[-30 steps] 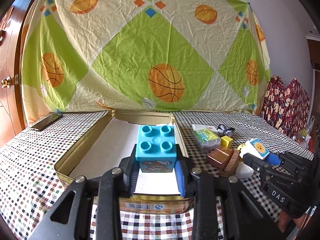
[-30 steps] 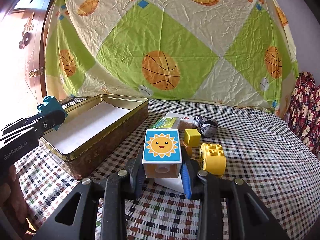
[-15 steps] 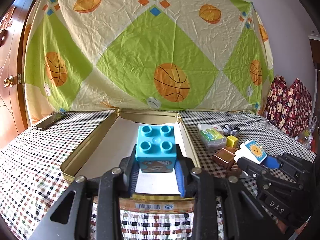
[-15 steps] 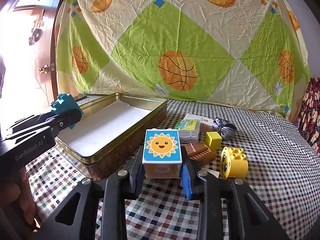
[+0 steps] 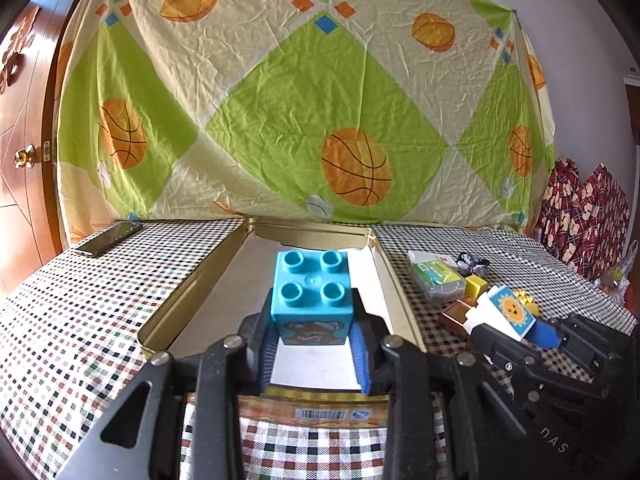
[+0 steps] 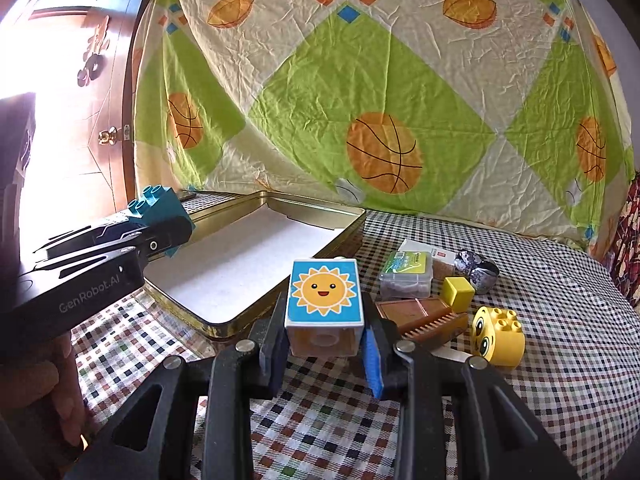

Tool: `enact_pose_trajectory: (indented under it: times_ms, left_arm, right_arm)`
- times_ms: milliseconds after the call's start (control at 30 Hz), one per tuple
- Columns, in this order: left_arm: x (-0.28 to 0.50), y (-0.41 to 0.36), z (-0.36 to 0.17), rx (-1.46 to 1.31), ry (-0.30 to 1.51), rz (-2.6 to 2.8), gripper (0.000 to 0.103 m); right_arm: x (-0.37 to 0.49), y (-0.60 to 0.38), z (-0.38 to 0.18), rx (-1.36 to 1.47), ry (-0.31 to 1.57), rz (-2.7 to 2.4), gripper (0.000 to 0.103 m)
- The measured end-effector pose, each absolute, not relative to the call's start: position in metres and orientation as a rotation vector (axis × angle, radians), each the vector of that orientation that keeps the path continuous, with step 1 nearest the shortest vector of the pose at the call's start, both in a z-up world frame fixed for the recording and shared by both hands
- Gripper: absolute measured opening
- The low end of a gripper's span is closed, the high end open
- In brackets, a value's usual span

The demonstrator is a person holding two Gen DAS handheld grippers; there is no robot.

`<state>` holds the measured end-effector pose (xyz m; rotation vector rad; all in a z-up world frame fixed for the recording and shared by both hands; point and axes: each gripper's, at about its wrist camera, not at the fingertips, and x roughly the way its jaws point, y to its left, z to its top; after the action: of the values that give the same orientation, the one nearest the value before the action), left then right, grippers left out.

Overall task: Organize rigid objects
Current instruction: 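Carry the blue block over the gold tin while the right tool carries the sun-face block there, then lower and release the blue block into the tin while the right tool releases the sun-face block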

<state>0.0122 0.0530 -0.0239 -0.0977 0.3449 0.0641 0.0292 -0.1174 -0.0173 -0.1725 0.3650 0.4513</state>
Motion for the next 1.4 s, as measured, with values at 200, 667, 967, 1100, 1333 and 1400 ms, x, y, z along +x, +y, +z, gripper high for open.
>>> enact_pose_trajectory:
  times_ms: [200,667,967,1100,1333,1400]
  left_arm:
    - [0.011,0.055,-0.024,-0.100,0.347,0.073,0.030]
    - [0.025,0.074,-0.021,-0.118,0.405,0.057,0.030]
    - [0.062,0.093,-0.007,-0.109,0.511,0.026,0.030]
    - [0.085,0.093,-0.004,-0.043,0.563,0.034,0.030]
    - [0.127,0.106,-0.014,-0.044,0.705,0.014,0.030]
    - [0.133,0.108,-0.015,-0.047,0.724,0.012,0.030]
  right_arm:
    - [0.027,-0.111,-0.016,-0.169,0.354,0.478,0.034]
    - [0.033,-0.090,-0.006,-0.178,0.377,0.550,0.034]
    - [0.082,-0.064,0.019,-0.169,0.459,0.586,0.034]
    - [0.118,-0.050,0.022,-0.141,0.539,0.602,0.034]
    - [0.167,-0.033,0.003,-0.142,0.638,0.582,0.034]
    - [0.174,-0.031,-0.003,-0.144,0.653,0.580,0.034]
